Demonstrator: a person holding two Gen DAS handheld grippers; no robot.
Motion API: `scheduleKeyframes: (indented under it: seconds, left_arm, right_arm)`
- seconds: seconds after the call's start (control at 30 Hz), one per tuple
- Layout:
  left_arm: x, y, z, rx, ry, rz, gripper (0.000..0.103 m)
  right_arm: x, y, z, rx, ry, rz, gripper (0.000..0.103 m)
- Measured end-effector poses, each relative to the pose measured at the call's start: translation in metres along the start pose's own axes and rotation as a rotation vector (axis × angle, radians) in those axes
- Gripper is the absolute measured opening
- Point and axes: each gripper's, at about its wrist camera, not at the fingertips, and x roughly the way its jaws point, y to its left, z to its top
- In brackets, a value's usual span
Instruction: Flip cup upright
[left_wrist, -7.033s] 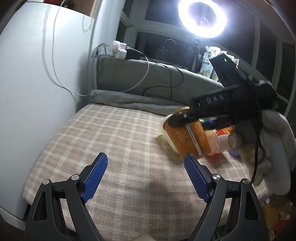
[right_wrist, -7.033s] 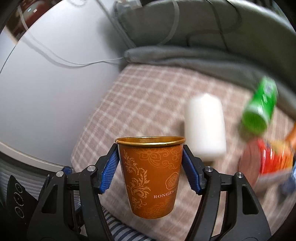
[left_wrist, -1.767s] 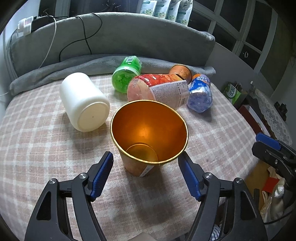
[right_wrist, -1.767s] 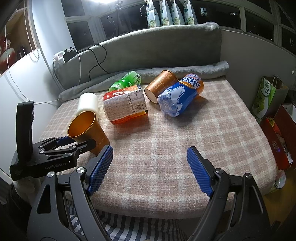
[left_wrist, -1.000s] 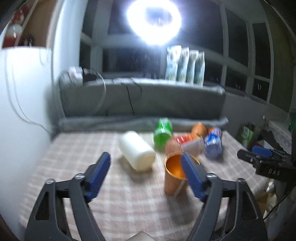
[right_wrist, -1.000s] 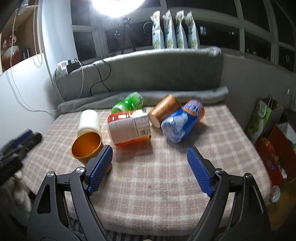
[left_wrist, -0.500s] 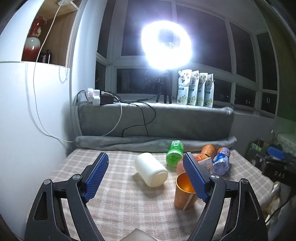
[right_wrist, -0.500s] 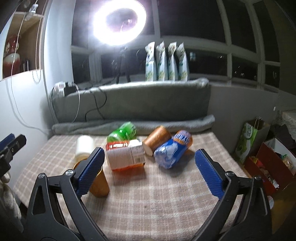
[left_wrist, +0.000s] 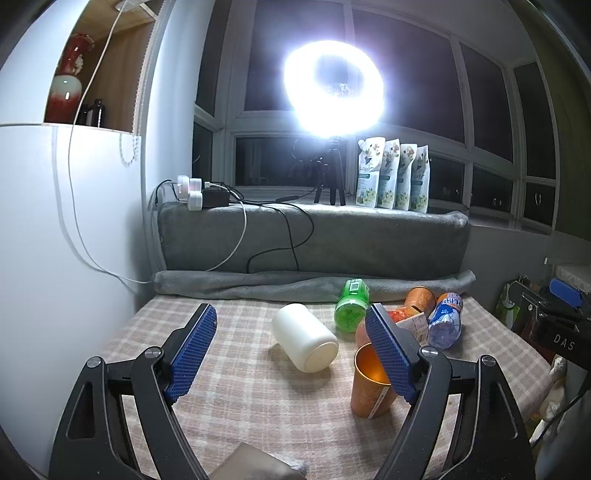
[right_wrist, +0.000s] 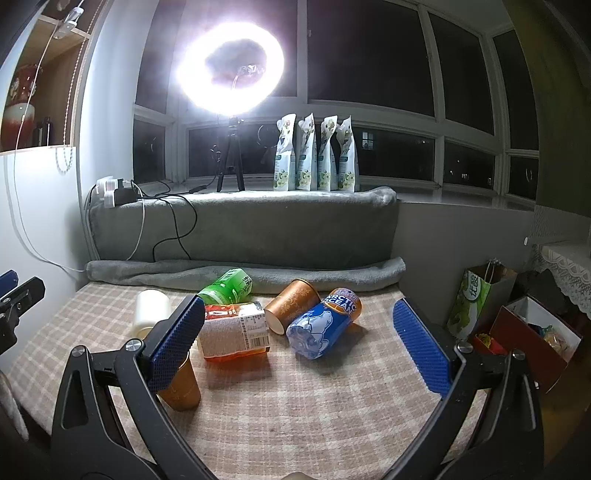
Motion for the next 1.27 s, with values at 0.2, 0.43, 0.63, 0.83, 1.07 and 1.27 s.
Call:
scheduleKeyframes:
  seconds: [0.2, 0.43, 0.63, 0.83, 1.07, 1.27]
  left_arm:
    - [-0.0004, -0.0014, -0.0002, 0.007, -0.002, -0.002, 0.083]
    - [0.0004, -0.0039, 0.0001, 0.013, 0.003, -0.005, 0.083]
    - [0.0007, -0.0054, -0.0006, 0.015, 0.008, -0.008, 0.083]
    - [0.0013, -0.0059, -0.0018, 0.011, 0.011, -0.01, 0.083]
    - [0.0011, -0.0071, -0.0023, 0.011, 0.009, -0.01, 0.083]
    - [-0.0003, -0.0073, -0.0031, 0.019, -0.003, -0.007, 0.083]
  right_arm:
    - [0.0004, -0.0004, 0.0005, 0.004, 0.001, 0.003, 0.103]
    - [0.0011, -0.0012, 0.0004, 0.005, 0.004, 0.006, 0.103]
    - [0.0016, -0.0012, 0.0, 0.007, 0.007, 0.008, 0.103]
    - [0.0004, 0.0023, -0.0015, 0.01, 0.011, 0.008, 0.103]
    - [0.0013, 0.0026, -0.0026, 0.012, 0.012, 0.007, 0.103]
    - [0.002, 0.0026, -0.0031, 0.013, 0.015, 0.008, 0.103]
